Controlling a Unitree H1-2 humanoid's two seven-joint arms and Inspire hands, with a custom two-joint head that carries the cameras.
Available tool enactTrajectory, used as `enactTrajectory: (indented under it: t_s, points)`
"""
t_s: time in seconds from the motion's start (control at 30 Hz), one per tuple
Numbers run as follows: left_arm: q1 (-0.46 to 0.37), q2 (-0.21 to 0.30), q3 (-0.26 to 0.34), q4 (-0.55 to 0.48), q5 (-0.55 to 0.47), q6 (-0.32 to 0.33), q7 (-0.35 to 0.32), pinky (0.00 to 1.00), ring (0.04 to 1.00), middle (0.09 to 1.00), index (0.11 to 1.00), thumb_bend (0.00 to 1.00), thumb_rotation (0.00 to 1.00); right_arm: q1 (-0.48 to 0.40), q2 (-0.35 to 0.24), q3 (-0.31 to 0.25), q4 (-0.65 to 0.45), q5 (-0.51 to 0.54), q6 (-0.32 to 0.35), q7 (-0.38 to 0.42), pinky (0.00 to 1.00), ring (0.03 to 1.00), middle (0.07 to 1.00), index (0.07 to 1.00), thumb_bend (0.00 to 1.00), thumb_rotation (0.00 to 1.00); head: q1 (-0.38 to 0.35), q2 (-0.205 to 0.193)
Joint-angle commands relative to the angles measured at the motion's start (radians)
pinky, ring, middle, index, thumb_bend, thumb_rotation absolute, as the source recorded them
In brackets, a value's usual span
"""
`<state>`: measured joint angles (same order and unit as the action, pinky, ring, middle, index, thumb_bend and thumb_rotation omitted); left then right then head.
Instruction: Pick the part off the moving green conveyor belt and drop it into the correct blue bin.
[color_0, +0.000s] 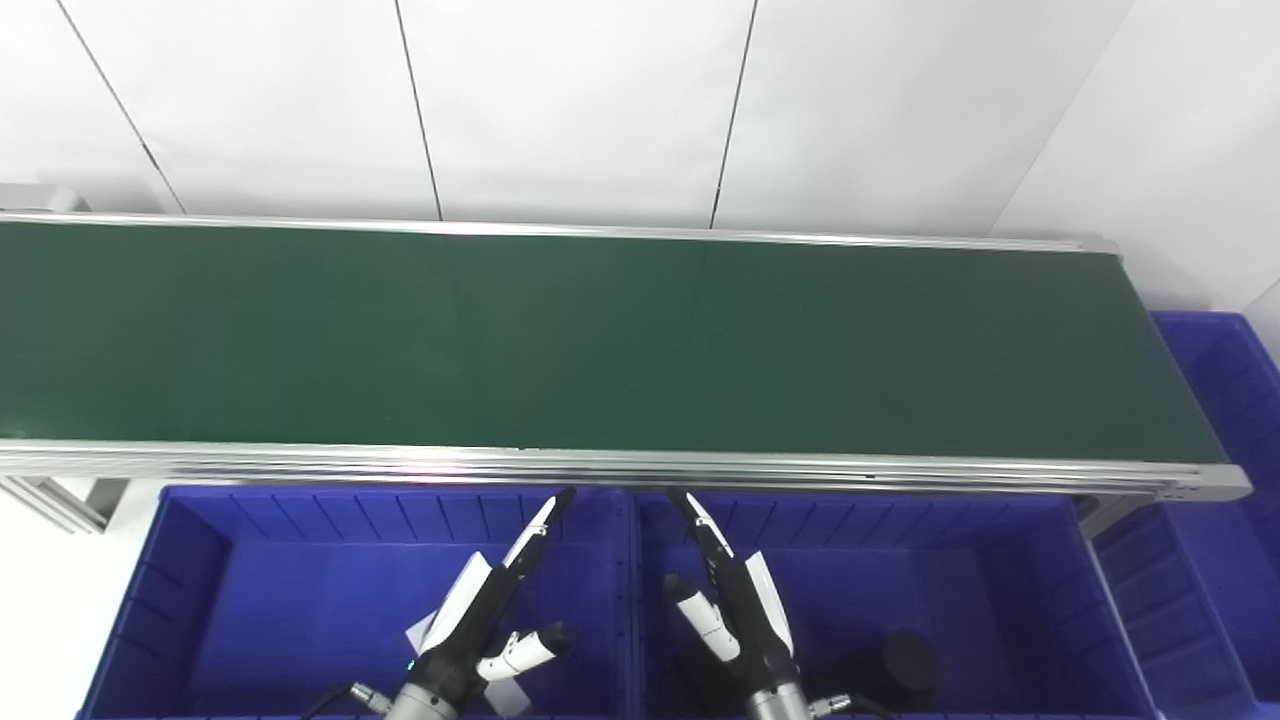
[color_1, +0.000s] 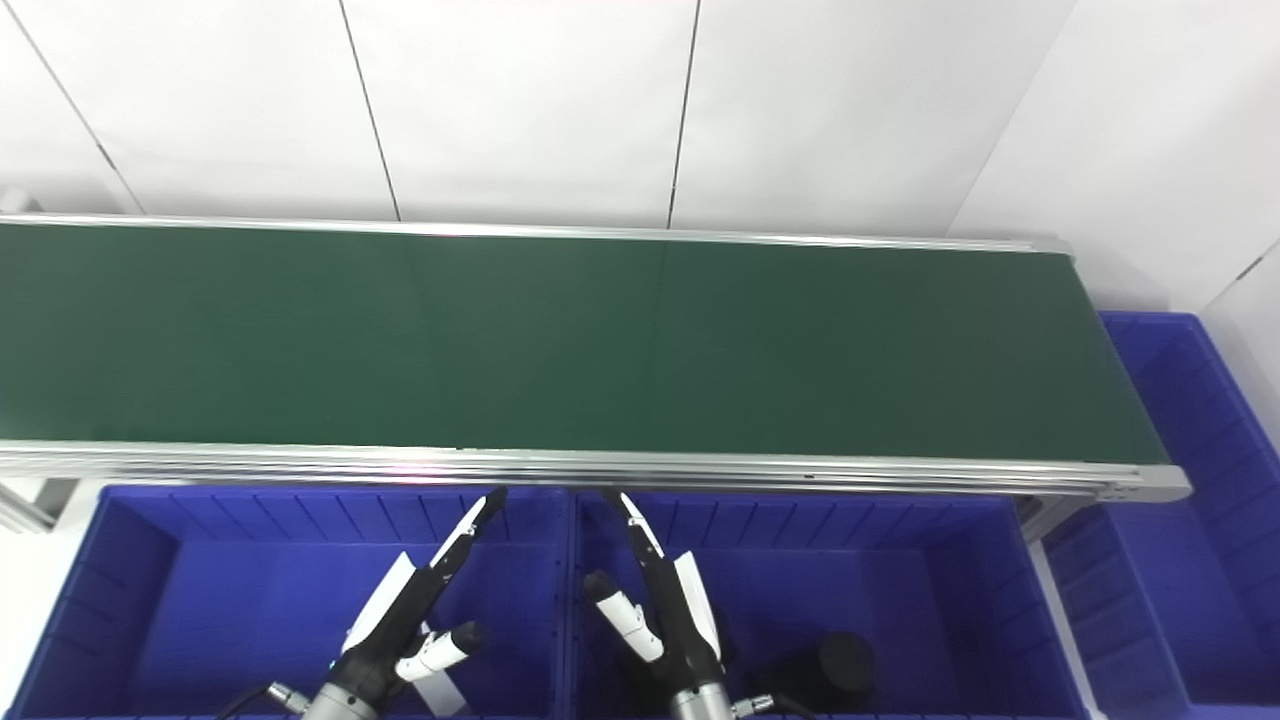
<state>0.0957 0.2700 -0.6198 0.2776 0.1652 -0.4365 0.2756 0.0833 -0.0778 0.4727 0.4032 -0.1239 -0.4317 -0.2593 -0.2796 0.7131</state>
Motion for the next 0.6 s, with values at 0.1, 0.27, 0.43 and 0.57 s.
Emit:
enactTrajectory:
  t_s: [0.1,0.27,0.43,0.57]
  points:
    - [0.007,-0.052,0.041,-0.048,-0.005,-0.033,-0.034,0.98,0.994,0.995,0.963,0.73,1.0,0.002,-0.018,-0.048,-0.06,0.027,-0.038,0.048,0.93,0.917,0.948,0.928,0.79,0.97,0.078,0.014]
    - [0.034,-0.115,0.094,-0.07,-0.065,-0.033,-0.1,0.96,0.983,0.983,0.949,0.77,1.0,0.014,-0.036,-0.082,-0.079,0.059,-0.038,0.107,0.93,0.897,0.931,0.923,0.78,0.97,0.139,0.023]
    - [0.065,-0.165,0.151,-0.096,-0.098,-0.033,-0.158,0.94,0.965,0.968,0.93,0.79,1.0,0.03,-0.036,-0.126,-0.105,0.108,-0.038,0.187,0.92,0.883,0.913,0.916,0.75,0.94,0.177,0.03]
    - [0.085,-0.203,0.191,-0.103,-0.137,-0.024,-0.204,0.93,0.958,0.957,0.912,0.84,1.0,0.044,-0.028,-0.169,-0.121,0.131,-0.038,0.245,0.89,0.874,0.91,0.915,0.74,0.91,0.201,0.033]
